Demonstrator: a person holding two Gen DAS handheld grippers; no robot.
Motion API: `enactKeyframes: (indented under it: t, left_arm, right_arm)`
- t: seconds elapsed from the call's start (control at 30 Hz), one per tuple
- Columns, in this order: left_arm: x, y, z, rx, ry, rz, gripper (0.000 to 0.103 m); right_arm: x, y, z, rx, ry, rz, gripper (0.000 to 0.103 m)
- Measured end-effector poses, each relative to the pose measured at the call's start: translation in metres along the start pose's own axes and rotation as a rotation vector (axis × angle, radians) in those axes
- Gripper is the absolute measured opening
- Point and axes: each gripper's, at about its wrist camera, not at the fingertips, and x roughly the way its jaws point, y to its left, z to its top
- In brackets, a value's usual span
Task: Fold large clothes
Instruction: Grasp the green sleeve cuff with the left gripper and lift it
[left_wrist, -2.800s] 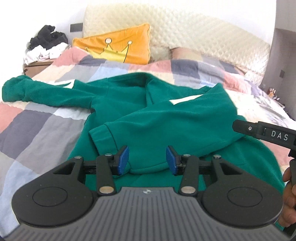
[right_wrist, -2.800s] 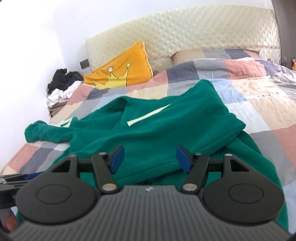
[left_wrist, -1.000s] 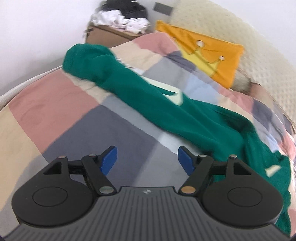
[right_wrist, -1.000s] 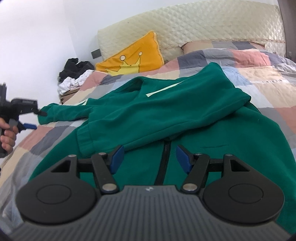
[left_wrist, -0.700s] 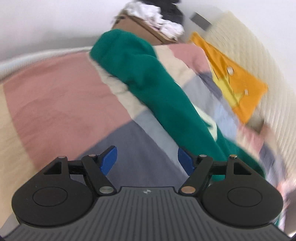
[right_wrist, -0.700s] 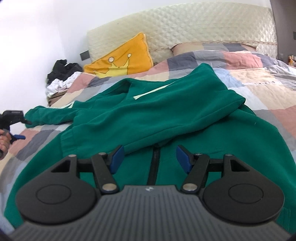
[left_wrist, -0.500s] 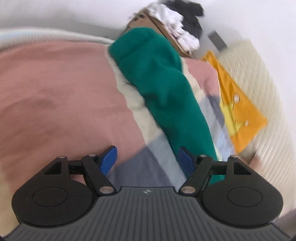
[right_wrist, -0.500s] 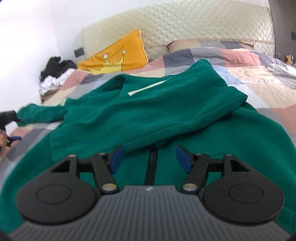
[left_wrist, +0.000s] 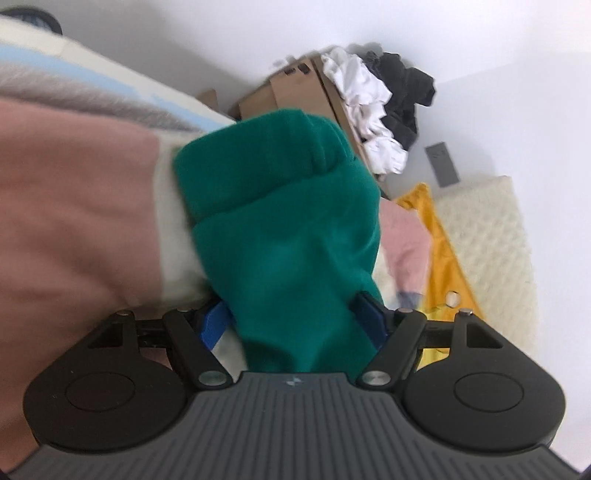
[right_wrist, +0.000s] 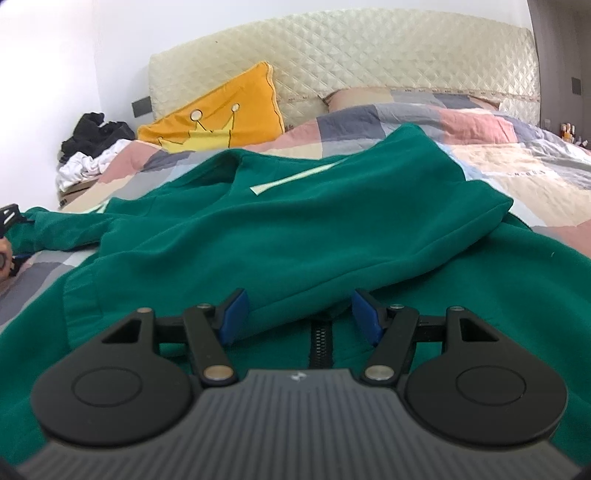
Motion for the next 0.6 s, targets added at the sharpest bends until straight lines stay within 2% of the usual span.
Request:
enactKeyframes:
  t: [0.07,0.1,0.13,0.17,0.2,0.23,0.33,0.4,0.53,0.6]
  left_arm:
    - [0.008,-0.014,0.001,0.053,-0.025,0.052,0.075]
    - [0.01,-0.022,0.0,0.096,-0.037,0.091,0.062]
    - [0.014,-0.03,-0.002,0.155,-0.043,0.14,0.041]
    - [0.017,-0.038,-0.003,0.211,-0.042,0.183,0.036]
    - [0.019,-0.043,-0.003,0.242,-0.042,0.209,0.025]
    - [0.018,-0.048,-0.002,0.26,-0.044,0.208,0.016]
    - [0.001,-0.067,-0.004,0.335,-0.104,0.241,0.013]
    - [-0.01,-0.089,-0.009,0.423,-0.125,0.284,0.013]
    - [-0.049,-0.144,-0.012,0.537,-0.153,0.212,0.013]
    - [-0.069,-0.173,-0.015,0.587,-0.173,0.197,0.013]
  right_arm:
    - [0.004,-0.001,-0.001,0.017,0.014,0.001,0.064]
    - [0.005,-0.002,-0.001,0.024,0.018,0.002,0.064]
    - [0.006,-0.003,-0.001,0.032,0.022,0.004,0.065]
    - [0.007,-0.003,-0.002,0.039,0.026,0.006,0.065]
    - [0.007,-0.003,-0.002,0.043,0.028,0.008,0.064]
    - [0.007,-0.004,-0.002,0.045,0.027,0.009,0.064]
    - [0.006,-0.003,-0.001,0.045,0.024,0.013,0.065]
    - [0.004,-0.004,-0.001,0.053,0.022,0.017,0.065]
    - [-0.001,-0.011,0.004,0.106,0.069,0.031,0.064]
    - [-0.009,-0.014,0.006,0.124,0.059,0.032,0.064]
